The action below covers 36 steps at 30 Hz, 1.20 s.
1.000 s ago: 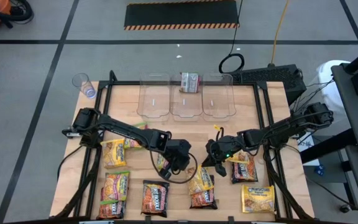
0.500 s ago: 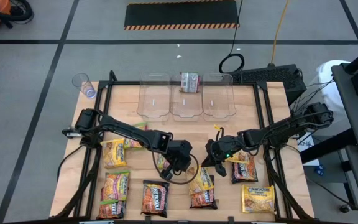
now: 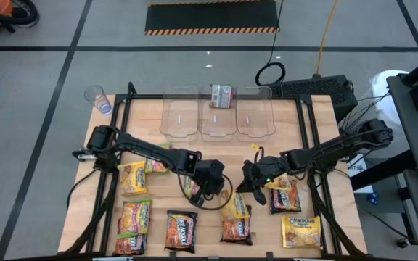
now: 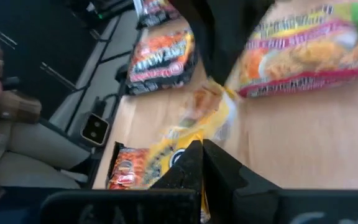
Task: Sort Maruchan noodles
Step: Put the yellow noodle pack into the right transparent bin
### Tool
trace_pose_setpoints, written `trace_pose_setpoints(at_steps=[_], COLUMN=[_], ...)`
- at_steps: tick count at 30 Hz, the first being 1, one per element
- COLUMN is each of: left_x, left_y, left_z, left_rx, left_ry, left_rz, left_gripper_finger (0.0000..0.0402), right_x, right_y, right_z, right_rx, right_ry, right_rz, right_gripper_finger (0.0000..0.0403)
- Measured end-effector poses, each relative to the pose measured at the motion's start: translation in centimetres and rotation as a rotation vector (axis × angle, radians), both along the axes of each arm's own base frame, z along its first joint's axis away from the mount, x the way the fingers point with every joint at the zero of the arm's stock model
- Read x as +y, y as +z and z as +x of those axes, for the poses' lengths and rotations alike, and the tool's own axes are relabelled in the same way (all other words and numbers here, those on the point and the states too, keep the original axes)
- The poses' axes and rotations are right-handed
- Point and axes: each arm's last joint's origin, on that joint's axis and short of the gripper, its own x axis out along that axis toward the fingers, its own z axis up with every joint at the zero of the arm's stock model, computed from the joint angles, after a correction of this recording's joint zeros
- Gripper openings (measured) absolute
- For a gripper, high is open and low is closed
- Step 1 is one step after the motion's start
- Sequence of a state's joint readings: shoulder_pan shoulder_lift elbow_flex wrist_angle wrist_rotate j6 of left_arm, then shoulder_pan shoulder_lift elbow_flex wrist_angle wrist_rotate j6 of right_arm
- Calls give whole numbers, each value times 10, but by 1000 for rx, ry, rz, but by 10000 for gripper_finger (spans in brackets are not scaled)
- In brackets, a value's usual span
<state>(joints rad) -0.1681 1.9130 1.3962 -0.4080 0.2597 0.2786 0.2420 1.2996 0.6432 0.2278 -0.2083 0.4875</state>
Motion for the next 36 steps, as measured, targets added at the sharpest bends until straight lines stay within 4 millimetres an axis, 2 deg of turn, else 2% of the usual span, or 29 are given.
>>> trace_pose_setpoints(at_steps=[7, 13, 21, 36], left_x=[13, 22, 27, 58], left_y=[14, 30, 36, 45], left_z=[0, 6, 11, 20], left_rx=[-42, -176, -248, -367], left_ry=[65, 108, 145, 269], left_rz=[3, -6, -17, 10], left_gripper_finger=[1, 0, 0, 0], right_x=[-6, -10, -14, -20], right_y=[16, 28, 34, 42], right_z=[-14, -24, -28, -34], right_rx=[-22, -64, -94, -131], right_ry=[-54, -96, -136, -208], right_rz=[-51, -95, -124, -172], right_gripper_finger=[0, 0, 0, 0])
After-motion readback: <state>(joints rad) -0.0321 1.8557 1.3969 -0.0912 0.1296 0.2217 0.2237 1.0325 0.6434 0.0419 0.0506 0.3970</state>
